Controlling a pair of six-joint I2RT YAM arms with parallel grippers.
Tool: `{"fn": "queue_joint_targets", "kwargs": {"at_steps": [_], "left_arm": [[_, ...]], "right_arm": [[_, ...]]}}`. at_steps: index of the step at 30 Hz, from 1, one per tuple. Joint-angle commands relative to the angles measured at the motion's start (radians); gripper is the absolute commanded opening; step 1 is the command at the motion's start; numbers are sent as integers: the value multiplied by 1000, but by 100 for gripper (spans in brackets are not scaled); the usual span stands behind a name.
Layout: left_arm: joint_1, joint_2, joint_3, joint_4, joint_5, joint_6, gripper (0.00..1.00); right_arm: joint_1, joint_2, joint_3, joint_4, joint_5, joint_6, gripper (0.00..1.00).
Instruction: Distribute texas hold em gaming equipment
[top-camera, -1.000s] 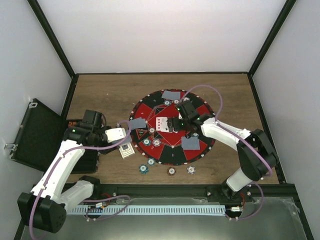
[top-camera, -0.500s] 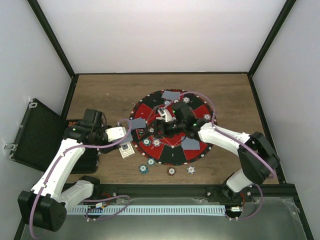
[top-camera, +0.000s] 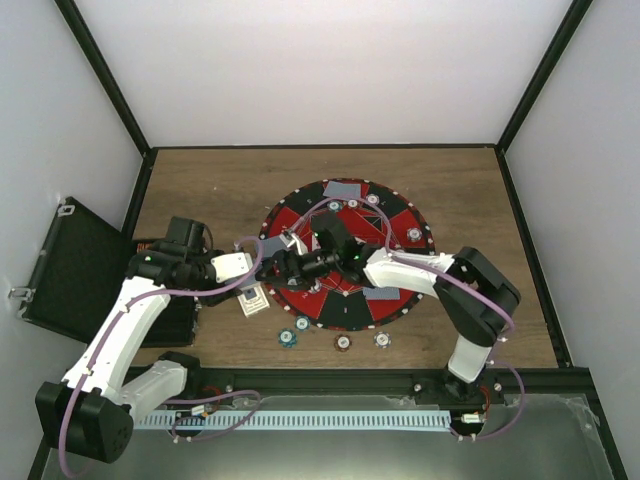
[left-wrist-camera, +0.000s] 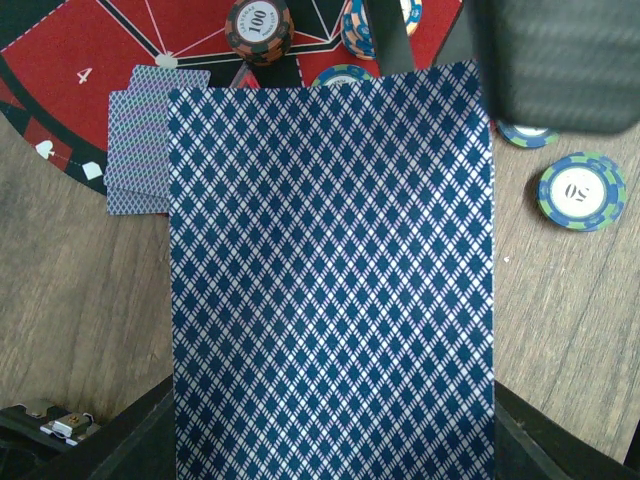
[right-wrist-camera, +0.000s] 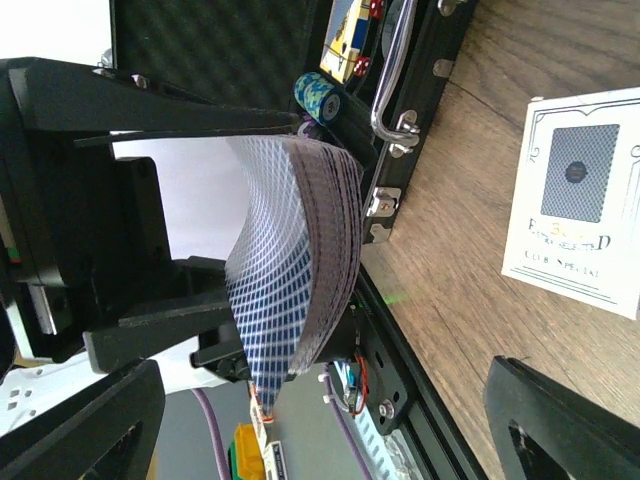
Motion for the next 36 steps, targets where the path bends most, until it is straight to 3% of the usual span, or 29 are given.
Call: {"fn": "queue_joint_targets", "kwargs": {"at_steps": [1,14,24,36], "left_arm": [[3,-3,22,11,25,-3,25],[3,-6,21,9,22,-5,25],[4,-16,14,7,15,1,25],[3,-12,10,13,19,1,25]], "right_arm": [[15,44,47,103,-48,70,89],[35,211,171,146,-78,139,82],[-12,188,116,126,-61,131,68],[-41,84,54,158,-65,144,29]]}}
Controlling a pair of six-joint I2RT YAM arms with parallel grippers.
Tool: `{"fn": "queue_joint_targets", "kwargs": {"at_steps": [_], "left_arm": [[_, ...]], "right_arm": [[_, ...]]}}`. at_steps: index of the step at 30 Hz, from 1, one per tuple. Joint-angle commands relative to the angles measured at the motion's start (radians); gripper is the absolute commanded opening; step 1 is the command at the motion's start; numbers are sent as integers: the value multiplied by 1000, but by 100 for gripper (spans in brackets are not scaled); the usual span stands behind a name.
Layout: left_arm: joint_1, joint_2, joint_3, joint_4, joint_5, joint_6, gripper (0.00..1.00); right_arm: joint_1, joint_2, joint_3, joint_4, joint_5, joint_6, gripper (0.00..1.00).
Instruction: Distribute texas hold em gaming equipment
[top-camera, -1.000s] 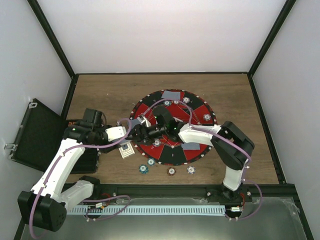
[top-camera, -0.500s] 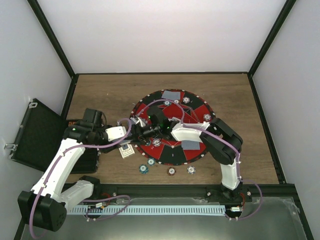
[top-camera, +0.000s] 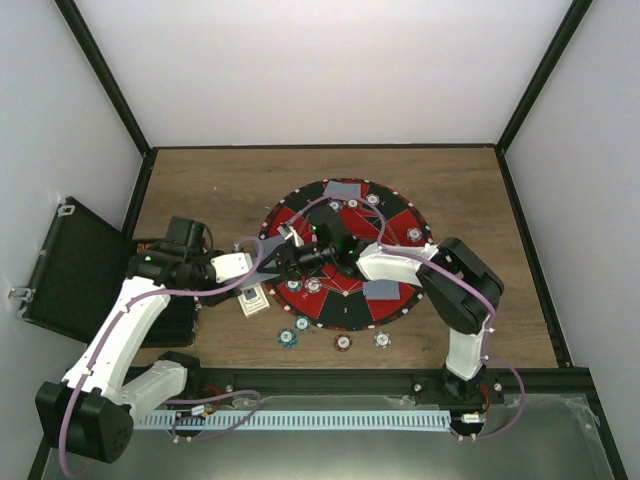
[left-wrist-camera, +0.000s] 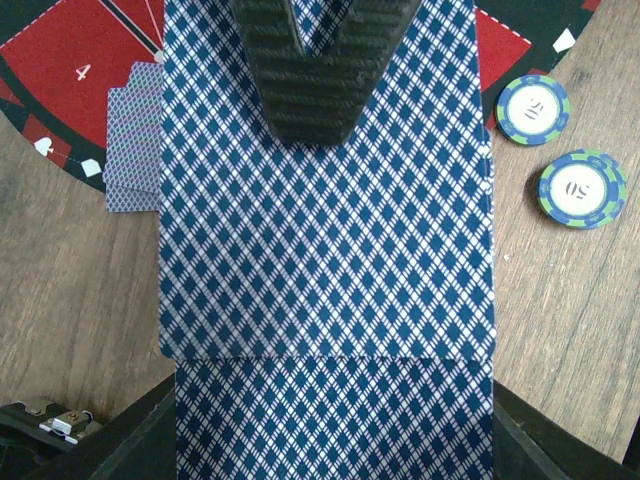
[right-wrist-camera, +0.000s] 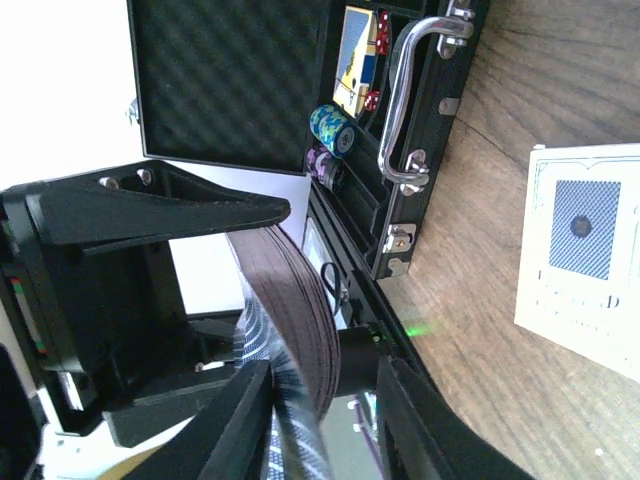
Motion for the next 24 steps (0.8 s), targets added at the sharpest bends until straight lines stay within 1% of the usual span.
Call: {"fn": "queue_joint_targets", "kwargs": {"at_steps": [1,5,9,11,13,18,22,24], "left_arm": [[4,-13,10,15,21,1,25],[3,-17,6,15,17,3,25],[3,-18,4,16,14,6,25],[4,-17,4,17,13,7,25],[4,-16,4,17,13,6,25],[3,-15,3,17,8,8,25],[3,-16,3,17,4,10,25],[4,-15,4,17,4,10,25]], "right_arm": [[-5,-49,0,16,-8,11,26],[-8,-74,9,-4,-4,3,14],[-22,-100,1,-45,1,-19,5],[-33,-116,-13,-53,-1,-26,3],[-47,-132,-27,-66,-3,-34,1],[-110,-187,-64,-108,-16,-68,1],[-199,-241,-105,-140,-43,-102,1],[-268,-265,-111,-181,-51,-139,1]]}}
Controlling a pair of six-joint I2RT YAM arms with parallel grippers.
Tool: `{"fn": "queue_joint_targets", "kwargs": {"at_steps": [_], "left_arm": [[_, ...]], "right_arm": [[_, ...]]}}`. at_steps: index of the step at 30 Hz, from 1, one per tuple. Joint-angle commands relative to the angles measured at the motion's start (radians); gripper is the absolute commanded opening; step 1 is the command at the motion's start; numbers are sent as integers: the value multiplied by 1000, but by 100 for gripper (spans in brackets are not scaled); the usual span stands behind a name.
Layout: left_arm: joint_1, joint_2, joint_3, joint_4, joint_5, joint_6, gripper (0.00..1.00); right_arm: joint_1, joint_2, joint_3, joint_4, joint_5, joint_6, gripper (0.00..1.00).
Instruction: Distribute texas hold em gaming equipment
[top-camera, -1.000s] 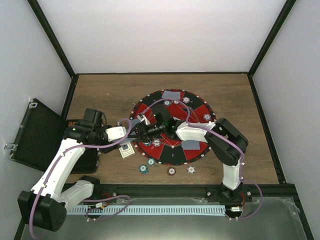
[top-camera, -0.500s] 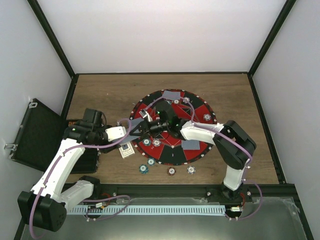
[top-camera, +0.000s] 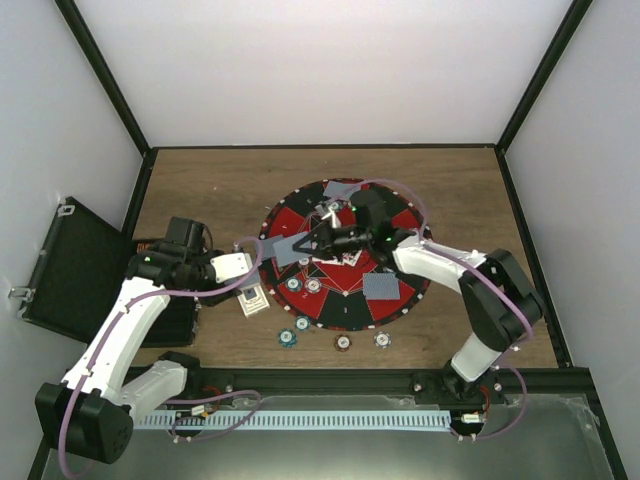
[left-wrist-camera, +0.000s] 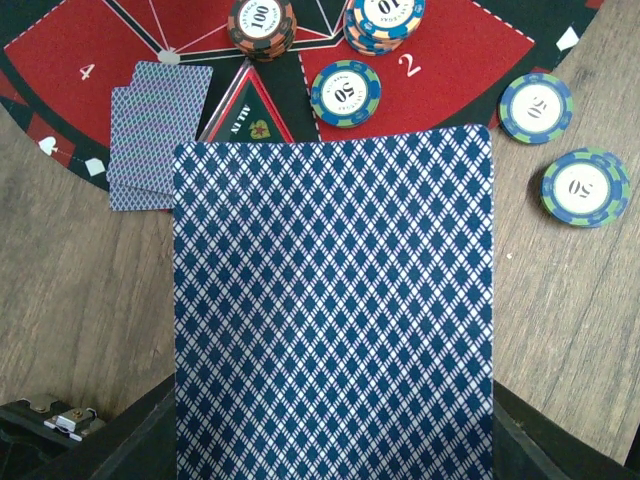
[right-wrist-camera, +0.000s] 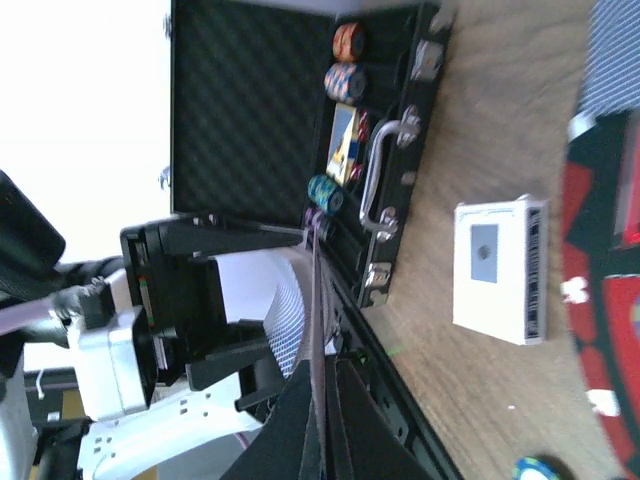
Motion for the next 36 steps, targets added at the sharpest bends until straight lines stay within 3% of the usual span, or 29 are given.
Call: {"fn": "queue_joint_targets", "kwargs": {"at_steps": [1,10,27,32,36], "left_arm": [[3,-11,5,15,8,9,25],[4,-9,10,13,9,11,25],[4,-13,10,6,-7,12,24],[4,-16,11,4,-8,12,24],[3,-18,12,2,-8,12,25]], "right_arm": [[-139,-74,-11,-113,-30,-105,1],[-463,24,30,-417,123,-372,1],[-500,343,291,-571,321,-511,2],[-501,357,322,-621,397,-542,22],[-501,331,339,-660,466,-555,46]]}}
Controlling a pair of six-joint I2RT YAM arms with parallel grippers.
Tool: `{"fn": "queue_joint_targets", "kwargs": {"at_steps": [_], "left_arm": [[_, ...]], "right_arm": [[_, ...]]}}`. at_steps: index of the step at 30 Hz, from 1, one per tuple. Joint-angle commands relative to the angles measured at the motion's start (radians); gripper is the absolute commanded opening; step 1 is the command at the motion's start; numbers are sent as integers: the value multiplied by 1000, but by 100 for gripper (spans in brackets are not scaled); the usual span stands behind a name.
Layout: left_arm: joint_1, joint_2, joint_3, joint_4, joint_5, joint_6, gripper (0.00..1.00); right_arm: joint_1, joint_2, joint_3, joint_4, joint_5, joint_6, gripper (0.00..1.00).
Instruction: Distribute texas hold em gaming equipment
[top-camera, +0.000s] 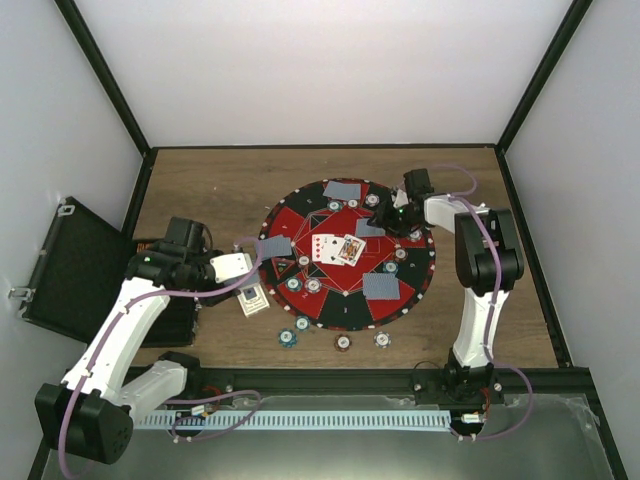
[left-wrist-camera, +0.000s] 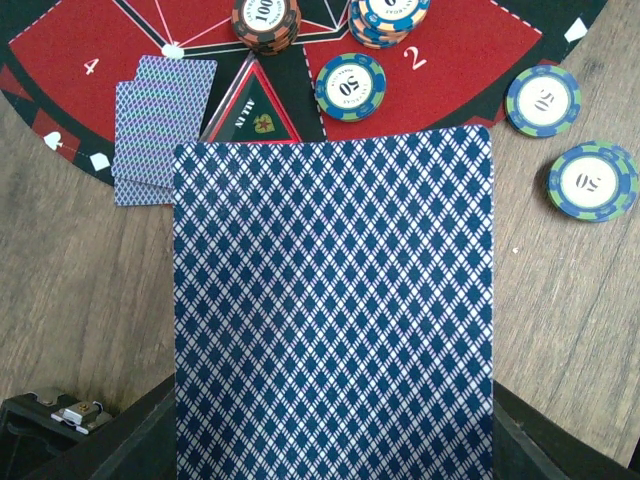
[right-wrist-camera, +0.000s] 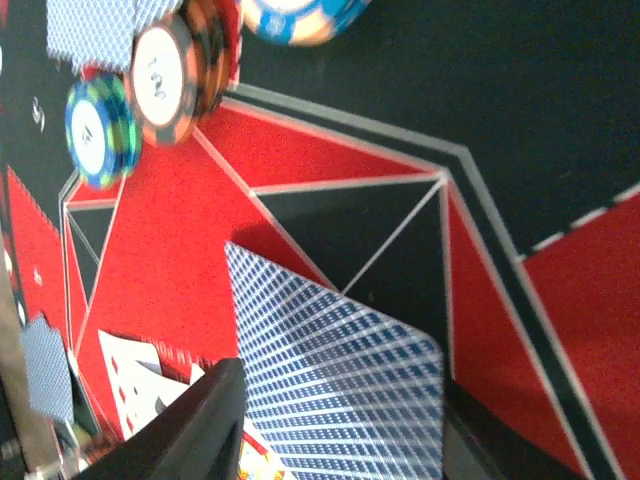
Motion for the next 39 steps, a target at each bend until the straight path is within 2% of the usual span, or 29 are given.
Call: {"fn": "queue_joint_targets", "kwargs": {"at_steps": [1,4,11,14,17,21,28,39], "left_arm": [[4,-15,12,3,8,8,25],[3,-13,13,3,13,8,24],[4,-9,13,7,20,5,24],[4,-6,11,10,24,1,25],[3,-1,9,12,27,0,25],[3,2,12,14,28,-1,25],[4,7,16,18,43,-9,25],[4,-5,17,12,47,-10,25]], "right_arm": [[-5,-35,57,-70,122,-35,51],[-4,-70,71,-103,197,-39,62],[66,-180,78,-152,300,-20,76],[124,-269,1,-68,150,41,82],[206,-355,-107,88,-27,145,88],[349,-409,-209,282,-165,301,94],[560,-379,-300,612,-291,499,95],[718,-198,-198,745,-333,598,85]]}}
